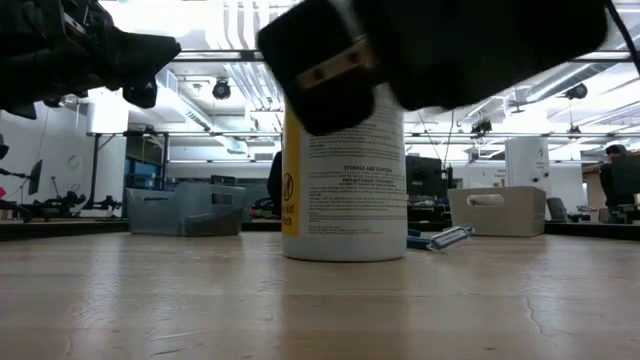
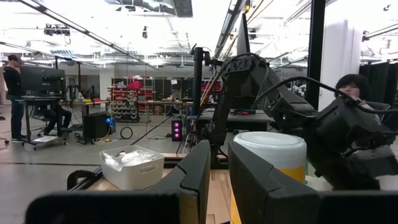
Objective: Pick & Place Travel size toiletries
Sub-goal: Move the white disinfectant wipes to the top middle of the table
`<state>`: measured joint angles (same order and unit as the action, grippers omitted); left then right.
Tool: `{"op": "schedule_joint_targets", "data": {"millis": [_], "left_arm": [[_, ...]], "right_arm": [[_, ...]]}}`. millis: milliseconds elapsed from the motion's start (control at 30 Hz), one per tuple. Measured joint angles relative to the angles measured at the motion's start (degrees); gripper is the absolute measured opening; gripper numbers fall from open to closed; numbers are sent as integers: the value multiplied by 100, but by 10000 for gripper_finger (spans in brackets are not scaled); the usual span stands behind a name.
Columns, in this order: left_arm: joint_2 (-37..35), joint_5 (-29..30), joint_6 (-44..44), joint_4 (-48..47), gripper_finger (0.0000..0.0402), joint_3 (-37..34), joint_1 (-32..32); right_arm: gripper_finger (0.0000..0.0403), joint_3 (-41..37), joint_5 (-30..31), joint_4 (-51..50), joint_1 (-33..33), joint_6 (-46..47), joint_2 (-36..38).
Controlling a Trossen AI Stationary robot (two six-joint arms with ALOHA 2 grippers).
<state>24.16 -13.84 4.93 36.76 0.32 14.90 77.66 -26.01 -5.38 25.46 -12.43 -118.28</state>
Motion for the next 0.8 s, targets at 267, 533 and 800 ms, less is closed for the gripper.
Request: {"op": "schedule_joint_targets", "data": {"millis": [267, 533, 800], "left_arm": [[7, 1, 0, 3, 62, 0, 2], [4, 1, 0, 1, 62, 0, 2], [4, -1, 0, -8, 62, 0, 0]], "right_arm": [[8, -34, -158, 17, -375, 83, -38], [8, -272, -480, -29, -788, 318, 115], [8, -385, -793, -104, -1172, 425, 123]]}}
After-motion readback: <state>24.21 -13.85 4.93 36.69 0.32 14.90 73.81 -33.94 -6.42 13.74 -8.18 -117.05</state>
